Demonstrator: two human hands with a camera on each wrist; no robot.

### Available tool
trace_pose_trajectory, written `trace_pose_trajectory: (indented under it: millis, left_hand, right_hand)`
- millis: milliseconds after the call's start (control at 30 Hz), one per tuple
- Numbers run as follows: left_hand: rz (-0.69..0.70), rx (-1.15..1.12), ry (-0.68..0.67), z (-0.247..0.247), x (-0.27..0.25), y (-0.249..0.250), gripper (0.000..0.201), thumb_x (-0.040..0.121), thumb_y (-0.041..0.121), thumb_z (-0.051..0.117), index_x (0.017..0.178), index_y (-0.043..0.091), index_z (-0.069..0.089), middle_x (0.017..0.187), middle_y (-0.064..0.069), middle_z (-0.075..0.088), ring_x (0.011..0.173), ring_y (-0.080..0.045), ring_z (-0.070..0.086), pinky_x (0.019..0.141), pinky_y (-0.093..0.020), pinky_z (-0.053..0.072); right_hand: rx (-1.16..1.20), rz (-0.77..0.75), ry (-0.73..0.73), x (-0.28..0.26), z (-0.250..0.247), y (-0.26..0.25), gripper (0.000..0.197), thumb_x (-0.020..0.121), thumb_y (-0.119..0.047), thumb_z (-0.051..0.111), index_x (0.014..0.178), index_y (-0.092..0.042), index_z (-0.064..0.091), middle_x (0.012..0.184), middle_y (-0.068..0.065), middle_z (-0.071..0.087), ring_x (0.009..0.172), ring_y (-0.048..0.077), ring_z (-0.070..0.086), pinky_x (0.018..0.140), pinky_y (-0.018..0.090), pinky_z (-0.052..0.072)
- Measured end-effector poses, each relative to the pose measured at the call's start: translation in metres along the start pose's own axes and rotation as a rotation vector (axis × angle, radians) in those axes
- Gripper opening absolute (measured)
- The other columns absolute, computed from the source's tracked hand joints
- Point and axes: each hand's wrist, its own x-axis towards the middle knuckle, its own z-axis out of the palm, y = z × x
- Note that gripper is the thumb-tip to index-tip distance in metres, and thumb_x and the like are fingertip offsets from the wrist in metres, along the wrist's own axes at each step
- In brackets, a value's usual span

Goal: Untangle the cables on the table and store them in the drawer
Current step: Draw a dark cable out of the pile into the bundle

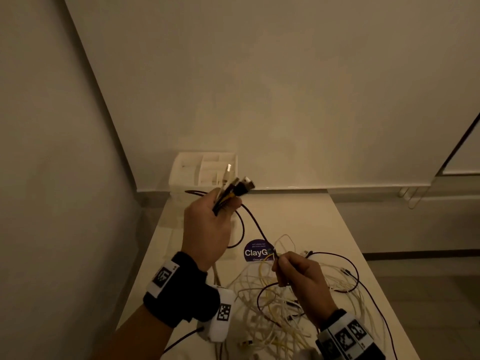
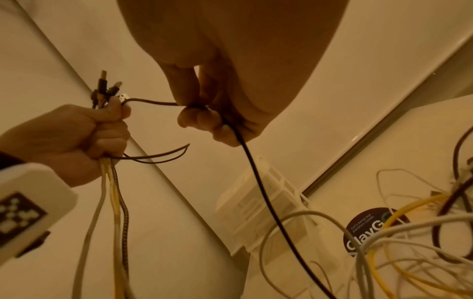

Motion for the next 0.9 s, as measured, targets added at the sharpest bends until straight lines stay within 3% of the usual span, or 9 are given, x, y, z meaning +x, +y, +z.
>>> trace_pose_trajectory:
  millis: [67,167,233,333,400,467,533,733,900]
  left_hand:
    - [-0.004,0.027,0.016,-0.004,0.0,-0.008,0.008,0.088,0.015,0.067,0.089,0.008,0.069,0.07,0.006,0.065,0.066,-0.007,0.057,0.059,-0.015,0.043]
    - [-0.042,0.047,0.073,-0.008,-0.004,-0.017,0.007,0.088,0.022,0.066,0.092,0.017,0.069,0.068,0.0,0.064,0.059,-0.014,0.053,0.058,-0.035,0.047]
    - [-0.034,0.033,0.064,-0.01,-0.007,-0.014,0.018,0.088,0.019,0.067,0.105,0.026,0.067,0.082,0.01,0.07,0.073,-0.007,0.063,0.068,-0.028,0.054]
    - [0.001,0.017,-0.084,-0.005,-0.017,-0.005,0.032,0.085,0.014,0.071,0.114,0.026,0.068,0.095,0.018,0.07,0.089,0.007,0.064,0.078,-0.008,0.047]
    - [0.018,0.101,-0.252,0.004,-0.026,-0.004,0.024,0.084,0.011,0.072,0.103,0.026,0.073,0.085,0.019,0.07,0.081,0.006,0.064,0.071,-0.007,0.045]
    - [0.005,0.165,-0.337,0.012,-0.032,-0.007,0.014,0.084,0.009,0.068,0.089,0.022,0.07,0.074,0.011,0.068,0.07,-0.006,0.063,0.061,-0.019,0.047]
    - [0.024,0.183,-0.315,0.014,-0.033,-0.008,0.009,0.085,0.007,0.065,0.084,0.016,0.065,0.068,0.004,0.065,0.063,-0.014,0.059,0.056,-0.031,0.047]
    - [0.123,0.143,-0.177,0.01,-0.027,0.004,0.014,0.085,-0.001,0.066,0.08,0.012,0.064,0.054,0.013,0.052,0.049,-0.004,0.048,0.048,-0.008,0.031]
    - [0.163,0.093,0.026,-0.002,-0.017,0.007,0.005,0.086,0.007,0.068,0.087,0.012,0.067,0.065,0.002,0.064,0.06,-0.016,0.058,0.053,-0.027,0.046]
  right_hand:
    - [-0.005,0.02,0.017,0.002,0.004,0.003,0.03,0.09,-0.024,0.051,0.068,-0.006,0.061,0.055,0.002,0.048,0.053,0.014,0.043,0.057,0.024,0.038]
    - [-0.054,0.034,0.07,0.009,0.012,0.0,0.033,0.094,-0.02,0.053,0.066,-0.005,0.06,0.053,0.003,0.047,0.053,0.014,0.043,0.056,0.026,0.037]
    - [-0.059,0.048,0.097,0.012,0.013,-0.004,0.033,0.097,-0.012,0.052,0.066,-0.004,0.062,0.053,0.005,0.046,0.053,0.015,0.041,0.055,0.028,0.037]
    - [-0.039,0.031,0.06,0.012,0.012,-0.015,0.033,0.097,-0.01,0.052,0.066,-0.006,0.064,0.053,0.007,0.044,0.053,0.018,0.04,0.054,0.029,0.036]
    - [-0.024,-0.022,0.02,0.013,0.014,-0.026,0.032,0.097,-0.015,0.053,0.068,-0.007,0.064,0.054,0.007,0.045,0.053,0.019,0.041,0.055,0.031,0.036]
    - [-0.014,-0.068,-0.008,0.014,0.016,-0.036,0.029,0.095,-0.022,0.055,0.072,-0.009,0.066,0.056,0.006,0.049,0.054,0.02,0.041,0.056,0.032,0.036]
    - [-0.008,-0.093,-0.05,0.014,0.017,-0.042,0.028,0.093,-0.027,0.052,0.073,-0.016,0.068,0.058,0.005,0.052,0.055,0.018,0.044,0.058,0.028,0.039]
    - [0.027,-0.092,-0.141,0.009,0.016,-0.038,0.025,0.095,-0.023,0.046,0.089,-0.01,0.067,0.068,0.006,0.059,0.066,0.019,0.054,0.068,0.024,0.045]
    - [-0.094,-0.087,-0.16,0.006,0.027,-0.017,0.032,0.097,-0.028,0.043,0.079,-0.01,0.061,0.066,0.002,0.057,0.064,0.015,0.052,0.066,0.024,0.045]
